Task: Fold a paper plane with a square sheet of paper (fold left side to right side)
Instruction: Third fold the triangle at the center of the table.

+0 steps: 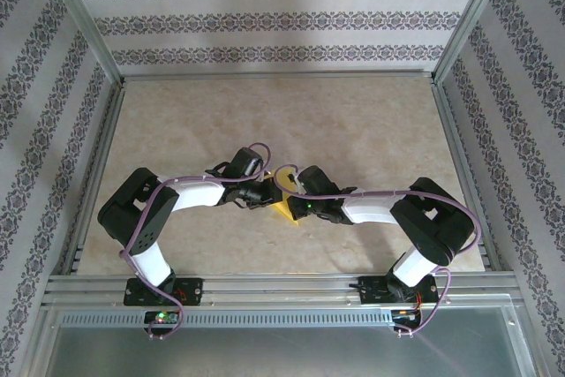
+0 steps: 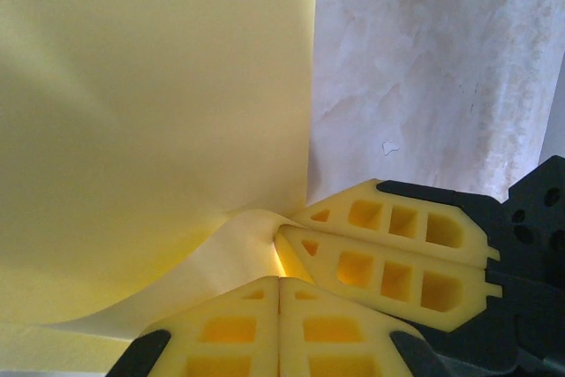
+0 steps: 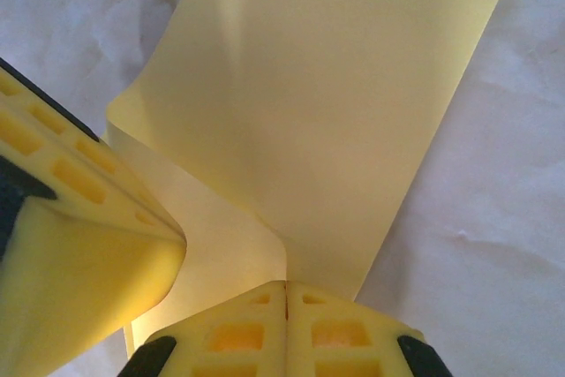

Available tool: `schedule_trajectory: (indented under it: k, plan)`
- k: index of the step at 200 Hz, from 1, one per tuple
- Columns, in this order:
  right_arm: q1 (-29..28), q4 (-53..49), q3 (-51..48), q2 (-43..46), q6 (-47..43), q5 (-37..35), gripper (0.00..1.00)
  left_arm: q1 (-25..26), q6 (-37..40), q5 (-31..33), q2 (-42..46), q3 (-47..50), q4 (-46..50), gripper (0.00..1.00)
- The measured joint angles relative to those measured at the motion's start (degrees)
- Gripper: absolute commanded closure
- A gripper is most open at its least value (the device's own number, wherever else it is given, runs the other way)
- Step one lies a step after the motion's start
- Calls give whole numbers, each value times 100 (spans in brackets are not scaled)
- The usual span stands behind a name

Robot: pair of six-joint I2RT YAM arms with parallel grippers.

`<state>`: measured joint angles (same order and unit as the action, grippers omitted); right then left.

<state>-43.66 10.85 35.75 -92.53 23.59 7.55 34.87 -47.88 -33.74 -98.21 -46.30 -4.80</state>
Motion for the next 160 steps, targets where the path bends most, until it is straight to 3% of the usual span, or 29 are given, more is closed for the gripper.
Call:
schedule_trajectory:
  k: [160]
  plan:
    - [0,-35,90,-74,-103,85,99,0,2,208,-44,153,70,93]
